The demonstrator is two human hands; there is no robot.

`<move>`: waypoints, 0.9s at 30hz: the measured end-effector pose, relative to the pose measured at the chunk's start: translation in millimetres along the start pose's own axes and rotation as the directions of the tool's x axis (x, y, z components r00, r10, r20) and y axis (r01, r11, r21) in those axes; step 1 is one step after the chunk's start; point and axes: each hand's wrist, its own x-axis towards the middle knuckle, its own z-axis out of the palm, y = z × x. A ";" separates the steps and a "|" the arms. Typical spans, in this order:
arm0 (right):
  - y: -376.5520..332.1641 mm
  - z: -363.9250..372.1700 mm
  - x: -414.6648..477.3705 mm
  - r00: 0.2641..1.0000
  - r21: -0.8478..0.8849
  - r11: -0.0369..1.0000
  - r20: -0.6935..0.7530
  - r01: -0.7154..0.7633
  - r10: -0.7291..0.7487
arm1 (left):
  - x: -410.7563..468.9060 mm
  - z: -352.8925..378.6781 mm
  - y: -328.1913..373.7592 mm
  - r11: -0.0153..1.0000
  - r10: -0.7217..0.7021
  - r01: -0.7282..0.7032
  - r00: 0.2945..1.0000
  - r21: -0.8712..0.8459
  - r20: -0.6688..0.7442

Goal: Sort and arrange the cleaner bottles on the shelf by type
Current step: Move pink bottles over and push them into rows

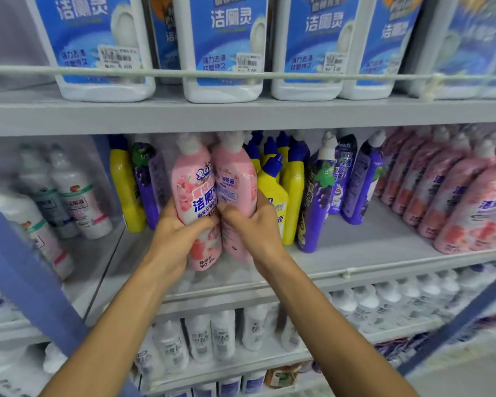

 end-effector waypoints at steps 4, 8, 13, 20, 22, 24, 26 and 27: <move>-23.5 -51.0 -12.2 0.998 0.023 1.000 0.056 -0.015 0.014 | -21.3 38.1 13.5 1.000 -0.022 0.024 0.993 -0.017 0.118; -41.8 -121.8 -17.8 0.997 0.012 0.999 0.061 -0.041 0.040 | -37.8 95.8 7.4 0.996 -0.078 0.087 0.974 -0.031 0.211; -53.9 -220.7 -4.0 1.000 -0.016 1.000 0.018 -0.010 0.010 | -45.5 191.6 -17.8 0.994 -0.095 0.103 0.963 -0.020 0.252; -41.3 -341.4 37.9 0.993 -0.124 0.992 -0.106 0.029 -0.042 | -21.4 316.5 -76.0 0.994 -0.112 0.103 0.955 0.047 0.275; -27.7 -365.0 50.2 0.988 -0.154 0.988 -0.148 0.020 -0.043 | -14.3 343.2 -94.9 0.991 -0.124 0.108 0.959 0.079 0.253; -14.1 -383.7 57.9 0.985 -0.172 0.985 -0.172 0.007 -0.037 | -9.5 362.5 -112.9 0.987 -0.144 0.121 0.962 0.110 0.232; -6.3 -399.6 65.3 0.985 -0.172 0.985 -0.171 -0.006 -0.024 | -4.6 374.8 -123.6 0.982 -0.148 0.119 0.967 0.147 0.206; -6.1 -405.7 69.3 0.988 -0.181 0.983 -0.154 -0.002 -0.027 | -0.6 377.9 -127.7 0.978 -0.145 0.111 0.971 0.176 0.192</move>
